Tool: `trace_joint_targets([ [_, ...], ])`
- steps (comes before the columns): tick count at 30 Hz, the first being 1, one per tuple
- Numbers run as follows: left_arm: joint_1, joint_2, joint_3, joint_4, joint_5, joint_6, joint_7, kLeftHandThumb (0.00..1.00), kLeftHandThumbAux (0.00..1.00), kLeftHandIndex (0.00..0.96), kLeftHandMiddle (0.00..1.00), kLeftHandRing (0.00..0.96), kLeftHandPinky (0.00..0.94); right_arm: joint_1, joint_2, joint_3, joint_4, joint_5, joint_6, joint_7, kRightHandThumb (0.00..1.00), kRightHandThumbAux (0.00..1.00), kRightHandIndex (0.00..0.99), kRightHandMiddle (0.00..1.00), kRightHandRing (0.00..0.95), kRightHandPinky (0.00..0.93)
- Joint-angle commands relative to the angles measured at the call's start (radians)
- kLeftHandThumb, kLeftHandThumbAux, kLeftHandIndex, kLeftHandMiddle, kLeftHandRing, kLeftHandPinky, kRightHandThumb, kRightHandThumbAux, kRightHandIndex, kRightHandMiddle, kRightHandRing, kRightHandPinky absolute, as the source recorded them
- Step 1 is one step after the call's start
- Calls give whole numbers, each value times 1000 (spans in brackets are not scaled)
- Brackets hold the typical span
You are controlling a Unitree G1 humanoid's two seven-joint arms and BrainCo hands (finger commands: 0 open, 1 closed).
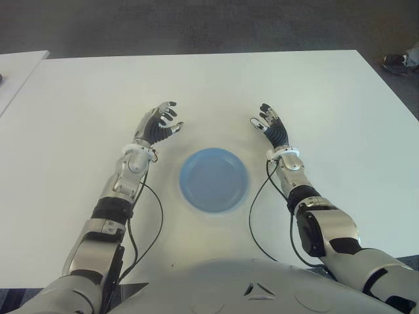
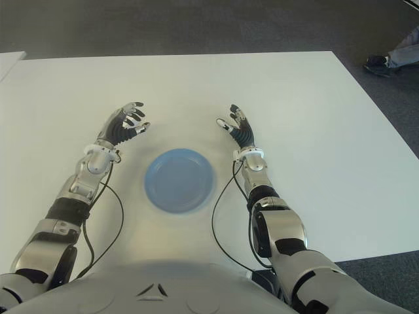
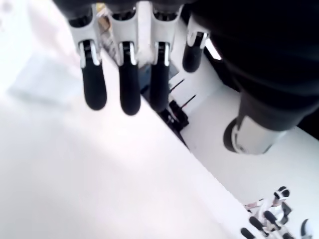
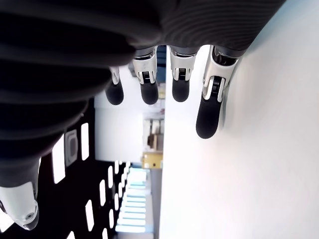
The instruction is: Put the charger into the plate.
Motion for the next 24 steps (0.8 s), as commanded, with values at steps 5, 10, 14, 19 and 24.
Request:
trace_joint_targets([
  [5, 21, 34, -75, 47, 157, -67, 321, 347, 627, 291, 409, 452, 521, 101, 21, 14, 69, -30, 88, -1, 103, 584, 0, 0, 0, 0],
  [10, 1, 34, -94, 100, 175, -91, 425, 478, 605, 315, 440, 498, 563, 102, 20, 15, 69, -34, 89, 0, 100, 579, 0, 0, 0, 0],
  [14, -18, 34, -112, 143, 189, -102, 502, 548, 581, 320, 445, 511, 554, 102, 19, 16, 69, -38, 89, 0, 99, 578, 0, 0, 0, 0],
  [19, -48, 36, -133, 211, 208, -112, 591, 600, 547, 311, 426, 480, 488, 103, 19, 16, 70, -41, 87, 0, 101, 581, 0, 0, 0, 0],
  [24, -103, 49, -158, 346, 213, -99, 635, 594, 500, 238, 308, 344, 337, 102, 19, 15, 71, -42, 87, 2, 102, 582, 0, 0, 0, 0],
])
